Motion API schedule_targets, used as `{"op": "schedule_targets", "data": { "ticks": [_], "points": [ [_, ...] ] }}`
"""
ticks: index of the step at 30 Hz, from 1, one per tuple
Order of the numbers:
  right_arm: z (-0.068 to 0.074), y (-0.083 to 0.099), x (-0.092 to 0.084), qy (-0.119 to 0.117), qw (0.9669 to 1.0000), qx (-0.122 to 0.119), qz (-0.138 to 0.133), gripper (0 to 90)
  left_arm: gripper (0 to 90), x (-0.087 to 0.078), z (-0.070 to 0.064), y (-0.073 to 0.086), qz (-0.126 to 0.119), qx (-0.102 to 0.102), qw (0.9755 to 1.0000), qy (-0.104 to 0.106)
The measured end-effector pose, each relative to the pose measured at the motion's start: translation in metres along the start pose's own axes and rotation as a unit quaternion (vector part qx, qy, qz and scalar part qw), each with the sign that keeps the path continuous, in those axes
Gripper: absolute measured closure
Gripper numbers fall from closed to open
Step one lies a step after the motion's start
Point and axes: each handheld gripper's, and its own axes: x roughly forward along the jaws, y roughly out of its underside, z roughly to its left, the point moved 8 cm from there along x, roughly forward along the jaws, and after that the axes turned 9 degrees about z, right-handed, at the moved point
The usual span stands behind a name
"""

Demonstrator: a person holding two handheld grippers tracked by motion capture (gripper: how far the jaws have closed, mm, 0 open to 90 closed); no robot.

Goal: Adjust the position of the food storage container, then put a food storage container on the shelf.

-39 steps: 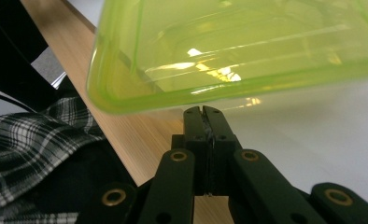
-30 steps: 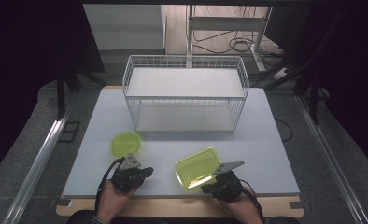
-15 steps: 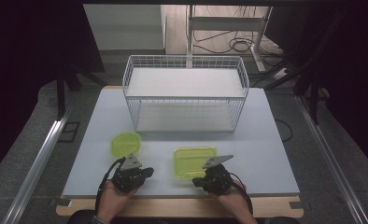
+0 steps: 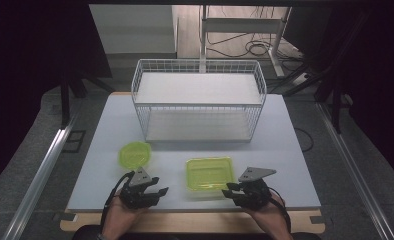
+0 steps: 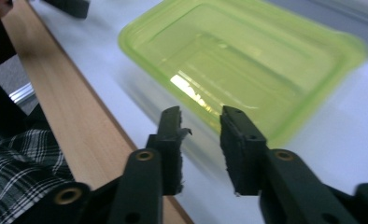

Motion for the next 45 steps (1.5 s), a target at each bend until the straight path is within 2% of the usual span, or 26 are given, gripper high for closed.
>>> {"op": "schedule_targets", "data": {
  "ticks": [2, 5, 6, 7, 8, 9, 12, 16, 19, 24, 29, 35, 41, 45],
  "points": [
    [-0.006, 0.002, -0.005, 0.01, 0.9999, 0.0, -0.004, 56.8, 39.4, 0.001, -0.001, 0.002, 0.004, 0.004, 1.0, -0.006],
    [-0.016, 0.006, -0.011, 0.019, 0.9996, 0.015, -0.017, 47.0, 30.6, 0.002, -0.001, 0.003, 0.006, 0.008, 0.9998, -0.015],
    [-0.016, 0.006, -0.011, 0.019, 0.9996, 0.015, -0.017, 47.0, 27.9, 0.002, -0.001, 0.003, 0.006, 0.008, 0.9998, -0.015],
    [-0.024, 0.008, -0.014, 0.032, 0.999, 0.021, -0.023, 40.7, 23.2, 0.003, -0.001, 0.004, 0.006, 0.009, 0.9996, -0.024],
    [-0.024, 0.008, -0.014, 0.032, 0.999, 0.021, -0.023, 40.7, 20.2, 0.003, -0.001, 0.004, 0.006, 0.009, 0.9996, -0.024],
    [-0.03, 0.01, -0.017, 0.039, 0.9984, 0.028, -0.031, 34.2, 17.4, 0.003, -0.001, 0.004, 0.006, 0.008, 0.9996, -0.026],
    [-0.038, 0.013, -0.019, 0.047, 0.9974, 0.037, -0.039, 25.2, 7.1, 0.004, 0.0, 0.005, 0.012, 0.002, 0.9991, -0.041],
    [-0.048, 0.019, -0.021, 0.05, 0.9967, 0.047, -0.044, 15.5, 3.7, 0.004, -0.002, 0.007, 0.012, 0.002, 0.9994, -0.033],
    [-0.055, 0.027, -0.02, 0.051, 0.9963, 0.059, -0.036, 10.6, 2.1, 0.007, -0.002, 0.009, 0.011, 0.003, 0.9993, -0.034],
    [-0.058, 0.032, -0.018, 0.041, 0.9959, 0.072, -0.035, 8.6, 1.2, 0.011, -0.001, 0.011, 0.02, 0.003, 0.9991, -0.037],
    [-0.061, 0.033, -0.016, 0.033, 0.9956, 0.08, -0.038, 5.3, 1.3, 0.008, 0.0, 0.009, 0.006, 0.0, 0.9993, -0.036],
    [-0.061, 0.035, -0.014, 0.034, 0.9959, 0.079, -0.028, 3.3, 0.9, 0.01, 0.0, 0.01, 0.008, 0.01, 0.999, -0.043],
    [-0.058, 0.026, -0.014, 0.019, 0.9942, 0.097, -0.042, 3.1, 0.9, 0.011, 0.0, 0.01, 0.009, 0.015, 0.9988, -0.046],
    [-0.057, 0.02, -0.014, 0.006, 0.9937, 0.105, -0.038, 3.1, 0.9, 0.011, 0.001, 0.01, 0.009, 0.016, 0.9987, -0.048]
  ]
}}
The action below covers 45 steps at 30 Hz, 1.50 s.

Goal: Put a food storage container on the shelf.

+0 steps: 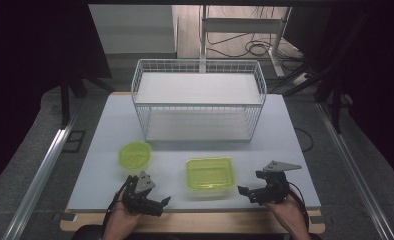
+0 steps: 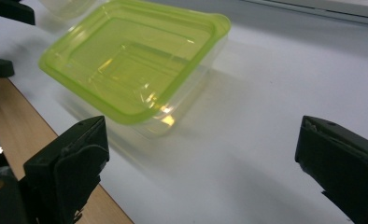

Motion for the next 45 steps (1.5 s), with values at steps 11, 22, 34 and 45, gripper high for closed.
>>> {"op": "schedule_targets", "data": {
  "ticks": [11, 22, 34, 45],
  "points": [
    [0.001, -0.027, 0.007, -0.05, 0.9977, 0.044, 0.015, 25.8, 1.4, 0.0, -0.001, 0.0, 0.001, 0.009, 0.9999, -0.007],
    [-0.006, -0.041, 0.033, -0.085, 0.991, 0.086, 0.057, 46.9, 1.9, -0.001, -0.001, -0.001, -0.003, 0.016, 0.9998, -0.014],
    [-0.011, -0.037, 0.048, -0.151, 0.9727, 0.152, 0.089, 69.6, 2.4, 0.0, -0.002, -0.001, 0.002, 0.024, 0.9995, -0.018],
    [-0.003, -0.045, 0.048, -0.182, 0.9652, 0.167, 0.085, 80.0, 2.6, -0.001, -0.001, -0.001, 0.002, 0.024, 0.9995, -0.022]
  ]
}}
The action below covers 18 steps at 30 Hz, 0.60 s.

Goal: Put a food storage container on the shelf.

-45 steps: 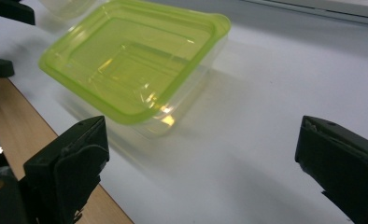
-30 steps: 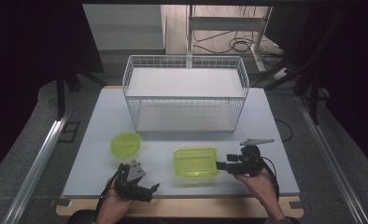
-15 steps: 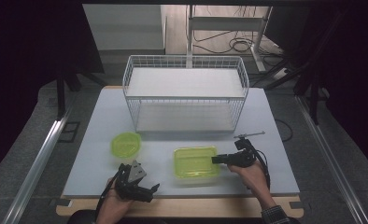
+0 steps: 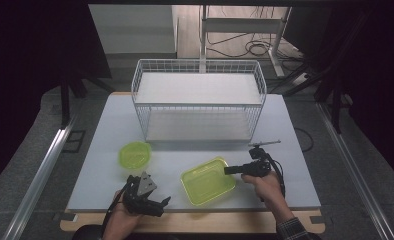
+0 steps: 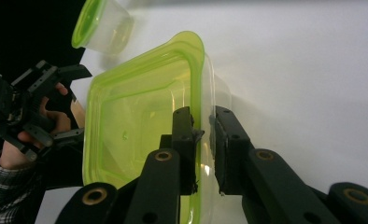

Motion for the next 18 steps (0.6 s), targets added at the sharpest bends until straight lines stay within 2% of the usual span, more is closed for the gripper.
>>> {"op": "schedule_targets", "data": {
  "ticks": [2, 6, 18],
  "points": [
    [0.0, -0.001, -0.002, 0.003, 1.0, -0.001, -0.007, 80.0, 2.6, 0.0, 0.001, 0.0, 0.0, 0.0, 1.0, -0.001],
    [0.002, -0.005, -0.008, -0.011, 0.9997, 0.004, -0.022, 80.0, 2.7, 0.0, 0.001, 0.0, 0.0, -0.001, 1.0, -0.002],
    [0.01, -0.017, -0.027, -0.018, 0.9985, -0.006, -0.051, 80.0, 2.7, -0.001, 0.003, 0.001, 0.002, -0.004, 1.0, -0.003]
  ]
}}
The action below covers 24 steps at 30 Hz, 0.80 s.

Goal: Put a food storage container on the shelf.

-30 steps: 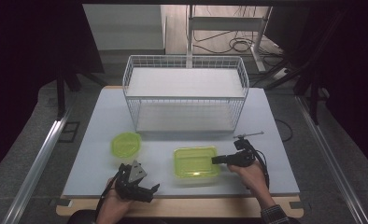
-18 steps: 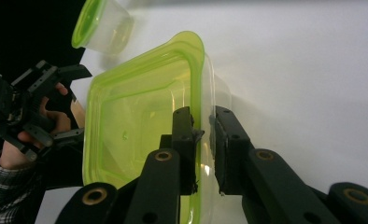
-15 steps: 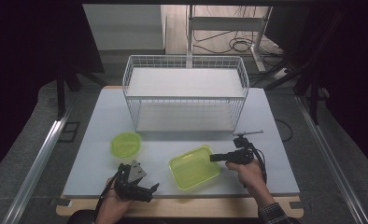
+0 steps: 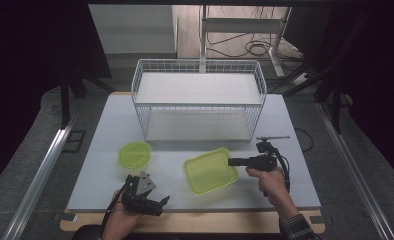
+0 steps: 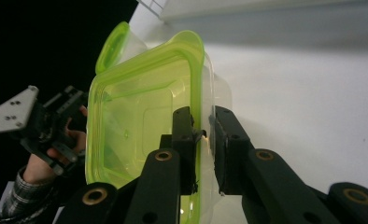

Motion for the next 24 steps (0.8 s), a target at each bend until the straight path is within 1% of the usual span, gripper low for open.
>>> {"op": "schedule_targets", "data": {
  "ticks": [3, 5, 6, 11, 13, 18, 24],
  "points": [
    [0.005, -0.007, -0.007, -0.005, 0.9999, 0.001, -0.01, 80.0, 2.7, 0.001, 0.0, 0.001, 0.003, 0.0, 1.0, 0.0],
    [0.006, -0.008, -0.008, -0.006, 0.9999, 0.001, -0.01, 79.9, 2.7, 0.0, 0.0, 0.001, 0.002, 0.0, 1.0, 0.0],
    [0.007, -0.01, -0.01, -0.01, 0.9999, 0.002, -0.011, 80.0, 2.7, 0.0, 0.0, 0.001, 0.002, 0.0, 1.0, 0.0],
    [0.009, -0.015, -0.017, -0.008, 0.9998, 0.004, -0.018, 80.0, 2.8, 0.001, 0.0, 0.001, 0.004, 0.0, 1.0, 0.001],
    [0.01, -0.018, -0.021, -0.012, 0.9997, 0.007, -0.021, 80.0, 2.8, 0.001, 0.0, 0.001, 0.005, 0.001, 1.0, 0.001],
    [0.013, -0.023, -0.025, -0.013, 0.9995, 0.003, -0.029, 80.1, 2.8, 0.002, 0.0, 0.001, 0.007, 0.002, 1.0, 0.001],
    [0.019, -0.032, -0.032, -0.014, 0.9992, 0.002, -0.037, 80.1, 2.9, 0.002, 0.0, 0.001, 0.006, 0.001, 1.0, 0.001]
  ]
}}
